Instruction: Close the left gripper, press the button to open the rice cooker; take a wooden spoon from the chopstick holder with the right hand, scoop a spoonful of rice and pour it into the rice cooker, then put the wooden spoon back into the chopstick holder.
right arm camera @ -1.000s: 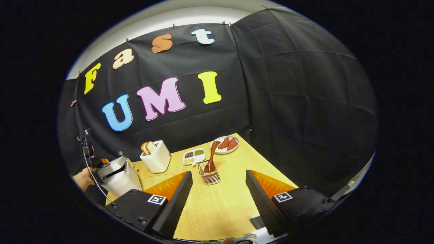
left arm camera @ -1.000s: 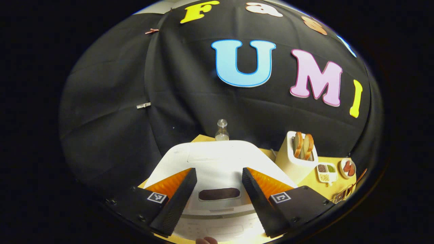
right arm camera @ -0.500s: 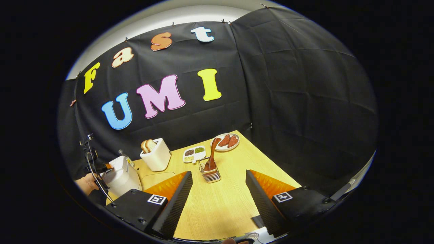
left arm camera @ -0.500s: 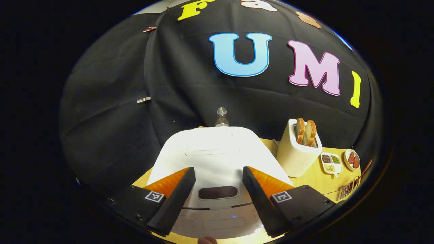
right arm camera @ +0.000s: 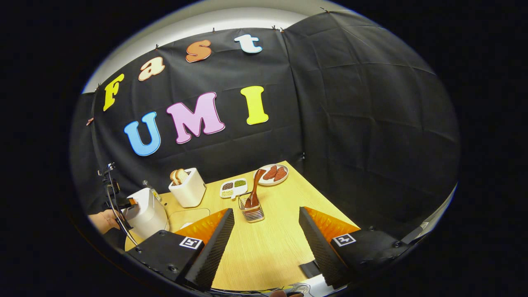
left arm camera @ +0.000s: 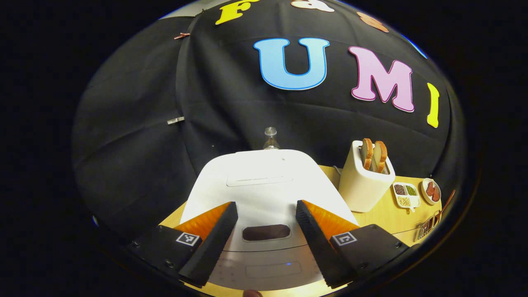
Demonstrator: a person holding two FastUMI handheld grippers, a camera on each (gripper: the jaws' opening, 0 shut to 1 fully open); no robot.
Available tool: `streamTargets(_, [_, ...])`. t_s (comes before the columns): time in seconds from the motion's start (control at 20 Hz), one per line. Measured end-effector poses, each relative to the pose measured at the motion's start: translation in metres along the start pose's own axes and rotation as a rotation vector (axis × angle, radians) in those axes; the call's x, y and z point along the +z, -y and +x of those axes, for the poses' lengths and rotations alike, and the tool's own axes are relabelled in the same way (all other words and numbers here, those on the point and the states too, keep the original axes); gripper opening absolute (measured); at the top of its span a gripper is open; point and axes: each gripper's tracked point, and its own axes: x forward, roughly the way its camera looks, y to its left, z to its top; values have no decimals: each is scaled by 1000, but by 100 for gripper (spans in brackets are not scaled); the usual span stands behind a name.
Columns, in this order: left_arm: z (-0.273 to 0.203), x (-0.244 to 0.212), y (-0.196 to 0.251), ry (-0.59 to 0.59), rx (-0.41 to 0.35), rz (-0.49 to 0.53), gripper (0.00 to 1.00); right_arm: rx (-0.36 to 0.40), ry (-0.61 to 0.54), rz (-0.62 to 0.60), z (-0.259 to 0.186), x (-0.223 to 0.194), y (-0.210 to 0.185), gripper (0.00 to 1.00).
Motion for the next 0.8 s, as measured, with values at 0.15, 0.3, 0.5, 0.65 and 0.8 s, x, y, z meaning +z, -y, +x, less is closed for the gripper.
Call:
streamTargets(0.15, [-6,-1,0,23,2,5,100,6,11,9,-2,6,-3,98])
streamTargets(0.3, [-19,-1,3,59,-27,-13,99,19,33,-14,-2,14,-10,98])
streamTargets(0.5, [-50,1,14,108,-124,-17,96,40,60,-64,0,26,-25,98])
streamTargets(0.65, [-81,6,17,156,-180,3,96,56,83,-106,7,34,-38,98])
streamTargets(0.8, [-119,15,24,216,-247,34,96,90,103,-140,13,44,-55,98])
